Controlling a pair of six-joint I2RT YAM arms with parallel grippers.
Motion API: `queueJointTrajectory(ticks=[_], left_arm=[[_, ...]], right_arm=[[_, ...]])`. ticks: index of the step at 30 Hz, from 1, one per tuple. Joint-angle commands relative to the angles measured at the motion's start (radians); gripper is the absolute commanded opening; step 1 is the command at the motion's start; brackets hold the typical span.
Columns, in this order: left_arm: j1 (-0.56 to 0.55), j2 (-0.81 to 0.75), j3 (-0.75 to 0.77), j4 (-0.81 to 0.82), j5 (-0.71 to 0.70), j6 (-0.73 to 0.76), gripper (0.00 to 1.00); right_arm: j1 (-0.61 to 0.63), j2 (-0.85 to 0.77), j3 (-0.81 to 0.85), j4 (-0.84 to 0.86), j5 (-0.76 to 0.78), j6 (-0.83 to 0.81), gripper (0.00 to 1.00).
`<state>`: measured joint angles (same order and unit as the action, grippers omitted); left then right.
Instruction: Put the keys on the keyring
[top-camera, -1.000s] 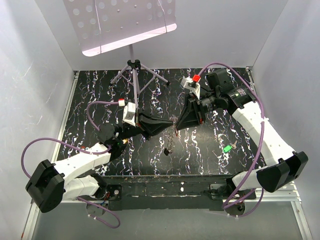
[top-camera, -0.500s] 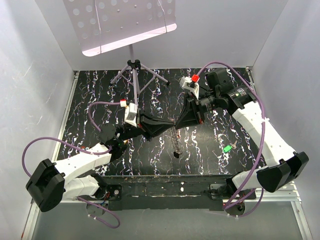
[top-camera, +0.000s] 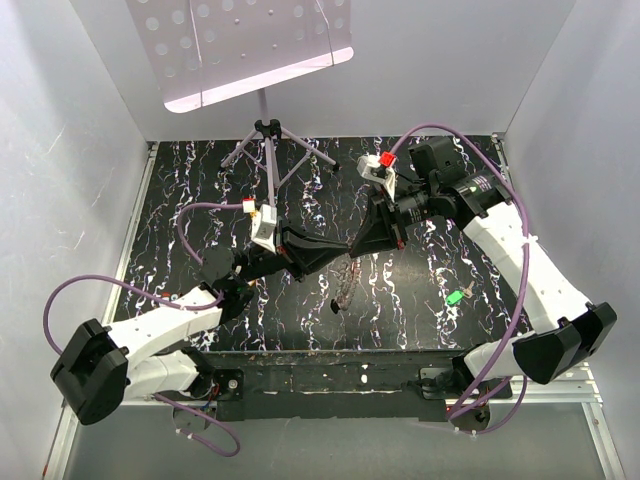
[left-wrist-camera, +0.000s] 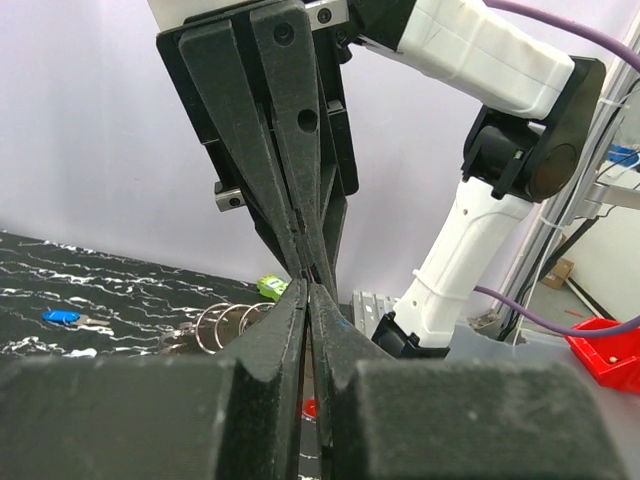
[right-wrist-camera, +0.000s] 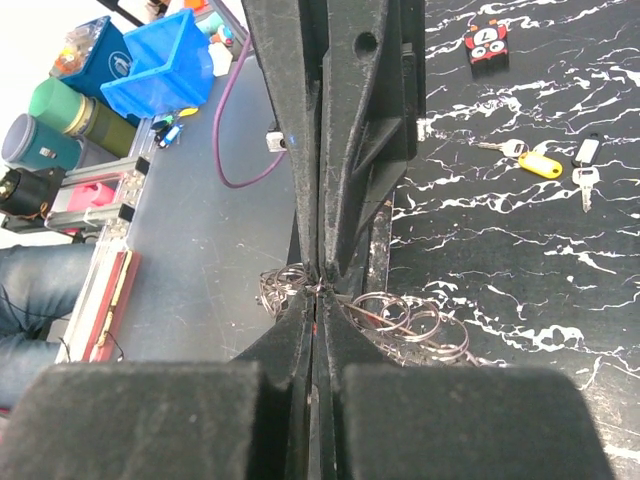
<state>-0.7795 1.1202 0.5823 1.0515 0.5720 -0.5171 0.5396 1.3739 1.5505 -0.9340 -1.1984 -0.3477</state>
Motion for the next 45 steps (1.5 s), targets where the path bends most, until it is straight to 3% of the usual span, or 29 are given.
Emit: queueJointTrajectory(ticks=[1, 6, 7, 8, 13, 16, 23, 38, 45], left_arm=[[-0.001, -0.063, 0.016, -0.108, -0.041, 0.017, 0.13], [0.000, -0.219, 0.054, -0.487, -0.052, 0.133, 0.86], [0.002, -0.262, 0.080, -0.578, -0.049, 0.179, 0.96], [0.003, -0.287, 0.106, -0.687, -0.041, 0.224, 0.98], [0.006, -0.264, 0.270, -1.077, 0.008, 0.406, 0.98], [0.006, -0.188, 0.356, -1.168, 0.034, 0.471, 0.98], [-0.009, -0.039, 0.436, -1.121, 0.109, 0.499, 0.71], [-0.040, -0.011, 0.424, -1.058, 0.048, 0.508, 0.45], [-0.043, -0.037, 0.399, -1.007, 0.049, 0.499, 0.40]], right_arm=[[0.007, -0.002, 0.059, -0.048, 0.008, -0.051, 0.01], [0.011, -0.007, 0.112, -0.214, 0.118, -0.221, 0.01], [0.017, -0.004, 0.128, -0.257, 0.144, -0.267, 0.01], [0.025, 0.001, 0.149, -0.296, 0.176, -0.302, 0.01], [0.082, 0.051, 0.246, -0.483, 0.313, -0.456, 0.01], [0.109, 0.079, 0.292, -0.545, 0.382, -0.490, 0.01], [0.118, 0.109, 0.338, -0.601, 0.421, -0.488, 0.01], [0.117, 0.111, 0.332, -0.603, 0.398, -0.485, 0.01], [0.118, 0.114, 0.332, -0.606, 0.396, -0.485, 0.01]])
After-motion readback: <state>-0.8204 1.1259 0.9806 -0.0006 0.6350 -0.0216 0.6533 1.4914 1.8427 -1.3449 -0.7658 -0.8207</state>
